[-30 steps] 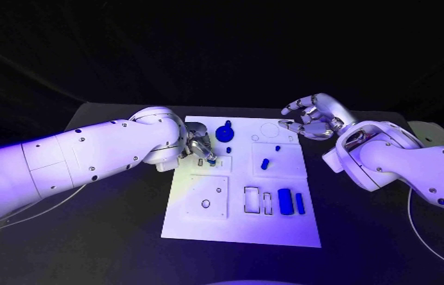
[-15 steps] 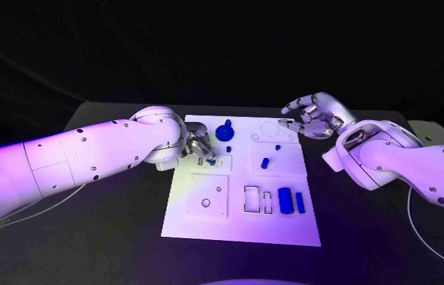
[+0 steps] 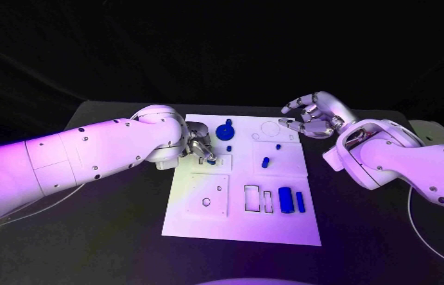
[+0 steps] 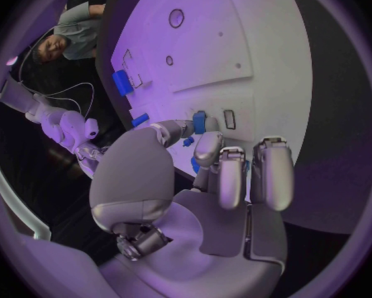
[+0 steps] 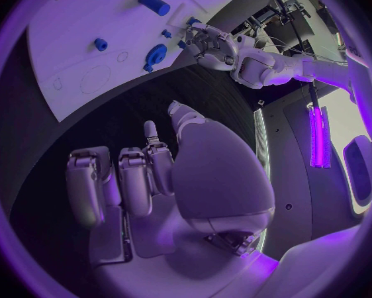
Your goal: Assemble the parts on the task board
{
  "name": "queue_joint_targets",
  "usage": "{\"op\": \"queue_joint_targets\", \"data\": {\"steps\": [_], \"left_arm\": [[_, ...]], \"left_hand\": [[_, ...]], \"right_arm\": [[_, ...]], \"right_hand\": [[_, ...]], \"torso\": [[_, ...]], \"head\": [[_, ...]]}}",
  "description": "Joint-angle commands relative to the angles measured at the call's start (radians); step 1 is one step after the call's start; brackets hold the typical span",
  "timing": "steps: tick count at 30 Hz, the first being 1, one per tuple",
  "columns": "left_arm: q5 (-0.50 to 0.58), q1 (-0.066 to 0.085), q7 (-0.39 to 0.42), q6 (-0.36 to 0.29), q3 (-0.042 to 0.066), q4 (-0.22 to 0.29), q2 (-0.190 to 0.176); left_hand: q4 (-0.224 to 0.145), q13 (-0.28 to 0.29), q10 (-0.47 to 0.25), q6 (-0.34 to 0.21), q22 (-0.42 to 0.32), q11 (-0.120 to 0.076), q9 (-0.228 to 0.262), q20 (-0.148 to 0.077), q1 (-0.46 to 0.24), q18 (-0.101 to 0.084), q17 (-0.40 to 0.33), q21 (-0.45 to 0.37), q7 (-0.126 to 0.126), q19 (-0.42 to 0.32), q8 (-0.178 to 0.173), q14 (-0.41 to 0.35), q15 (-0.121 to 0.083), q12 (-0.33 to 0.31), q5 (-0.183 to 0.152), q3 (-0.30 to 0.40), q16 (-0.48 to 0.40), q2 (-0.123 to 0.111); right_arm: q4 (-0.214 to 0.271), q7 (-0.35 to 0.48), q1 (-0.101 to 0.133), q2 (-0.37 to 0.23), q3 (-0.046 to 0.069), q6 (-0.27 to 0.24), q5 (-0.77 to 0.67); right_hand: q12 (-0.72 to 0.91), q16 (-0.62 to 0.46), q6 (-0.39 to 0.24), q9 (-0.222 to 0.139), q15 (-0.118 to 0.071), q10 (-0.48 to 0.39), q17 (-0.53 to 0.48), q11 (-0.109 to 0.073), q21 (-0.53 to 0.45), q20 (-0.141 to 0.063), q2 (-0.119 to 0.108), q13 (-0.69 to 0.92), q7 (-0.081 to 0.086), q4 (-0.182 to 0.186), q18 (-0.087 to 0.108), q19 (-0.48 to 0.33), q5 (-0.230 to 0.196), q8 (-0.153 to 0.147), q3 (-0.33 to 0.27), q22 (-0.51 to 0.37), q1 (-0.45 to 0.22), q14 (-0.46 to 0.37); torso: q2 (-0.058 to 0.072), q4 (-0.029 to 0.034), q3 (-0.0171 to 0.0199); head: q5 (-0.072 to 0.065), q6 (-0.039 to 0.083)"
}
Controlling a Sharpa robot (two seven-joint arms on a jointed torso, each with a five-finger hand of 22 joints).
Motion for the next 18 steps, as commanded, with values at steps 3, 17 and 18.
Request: {"op": "queue_joint_targets", "data": {"steps": [3,17,18], "left_arm": [[-0.009,-0.002,-0.002,0.028,-0.004,-0.002,0.007],[0.013,-0.004,-0.003,0.052,-0.010,-0.009,0.014],[0.015,-0.004,-0.004,0.055,-0.010,-0.010,0.015]], "left_hand": [[-0.139,-0.001,0.008,0.032,0.001,-0.001,0.001,-0.004,-0.002,-0.015,0.263,0.005,-0.021,0.014,0.005,0.104,-0.007,0.002,0.000,0.138,0.004,0.010],[-0.102,-0.017,0.016,0.050,0.004,-0.009,0.006,-0.008,-0.043,-0.016,0.263,0.007,-0.033,0.014,0.004,0.104,-0.014,-0.009,-0.012,0.096,0.004,0.035],[-0.092,-0.018,0.017,0.054,0.007,-0.011,0.006,-0.009,-0.054,-0.016,0.263,0.008,-0.035,0.015,0.002,0.104,-0.016,-0.010,-0.015,0.079,0.004,0.037]], "right_arm": [[0.002,0.003,-0.001,0.000,0.000,0.011,-0.007],[0.004,0.004,-0.001,-0.002,0.000,0.010,-0.007],[0.004,0.004,-0.001,-0.002,0.000,0.010,-0.007]], "right_hand": [[-0.005,-0.006,0.006,0.001,-0.009,-0.006,0.233,-0.002,-0.003,-0.007,0.000,0.127,0.000,0.001,-0.003,0.081,0.007,0.005,0.007,0.234,-0.014,0.098],[-0.005,-0.006,0.006,0.001,-0.009,-0.006,0.233,-0.002,-0.003,-0.007,0.000,0.127,0.000,0.001,-0.003,0.081,0.007,0.005,0.007,0.234,-0.014,0.098],[-0.005,-0.006,0.006,0.001,-0.009,-0.006,0.233,-0.002,-0.003,-0.007,0.000,0.127,0.000,0.001,-0.003,0.081,0.007,0.005,0.007,0.234,-0.014,0.098]], "torso": [[0.000,-0.0014,-0.0001],[0.001,-0.0005,0.0006],[0.001,-0.0007,0.0003]], "head": [[0.001,0.000],[-0.001,-0.003],[-0.001,-0.004]]}}
